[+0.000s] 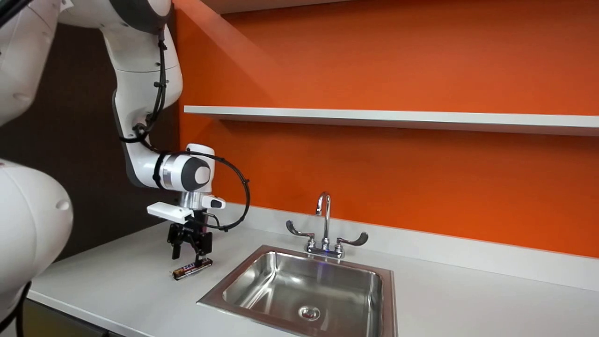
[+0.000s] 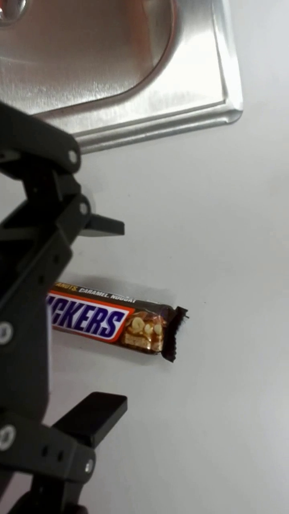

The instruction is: Place the brown packet in the sink.

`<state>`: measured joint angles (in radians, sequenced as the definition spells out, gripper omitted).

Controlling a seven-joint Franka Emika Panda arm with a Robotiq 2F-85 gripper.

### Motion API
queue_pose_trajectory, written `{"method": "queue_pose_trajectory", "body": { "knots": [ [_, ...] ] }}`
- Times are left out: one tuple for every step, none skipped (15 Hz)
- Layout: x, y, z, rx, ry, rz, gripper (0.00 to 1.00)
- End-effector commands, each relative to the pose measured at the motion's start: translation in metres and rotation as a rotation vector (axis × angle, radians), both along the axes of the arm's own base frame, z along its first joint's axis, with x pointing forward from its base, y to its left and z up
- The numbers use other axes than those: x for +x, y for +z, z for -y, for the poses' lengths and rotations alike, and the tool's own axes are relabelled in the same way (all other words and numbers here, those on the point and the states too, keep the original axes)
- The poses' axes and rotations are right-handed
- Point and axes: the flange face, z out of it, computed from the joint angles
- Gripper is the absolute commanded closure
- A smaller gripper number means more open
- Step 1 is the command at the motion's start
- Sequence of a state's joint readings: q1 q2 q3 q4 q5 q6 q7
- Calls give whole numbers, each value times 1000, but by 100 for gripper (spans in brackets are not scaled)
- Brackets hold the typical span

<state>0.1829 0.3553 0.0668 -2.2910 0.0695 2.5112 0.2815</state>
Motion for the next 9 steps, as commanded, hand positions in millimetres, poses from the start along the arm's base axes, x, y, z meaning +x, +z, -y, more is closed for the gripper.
{"method": "queue_pose_trajectory", "body": {
  "knots": [
    [6, -3, -6, -23, -9, 15, 0],
    [7, -5, -7, -24, -10, 16, 0],
    [8, -7, -7, -25, -12, 18, 0],
    [9, -9, -8, -27, -14, 18, 0],
    [10, -11, -8, -29, -18, 19, 0],
    [11, -12, -8, -31, -20, 20, 0],
    [12, -13, -7, -32, -22, 21, 0],
    [13, -15, -7, -33, -25, 21, 0],
    [13, -16, -7, -34, -26, 21, 0]
  ]
}}
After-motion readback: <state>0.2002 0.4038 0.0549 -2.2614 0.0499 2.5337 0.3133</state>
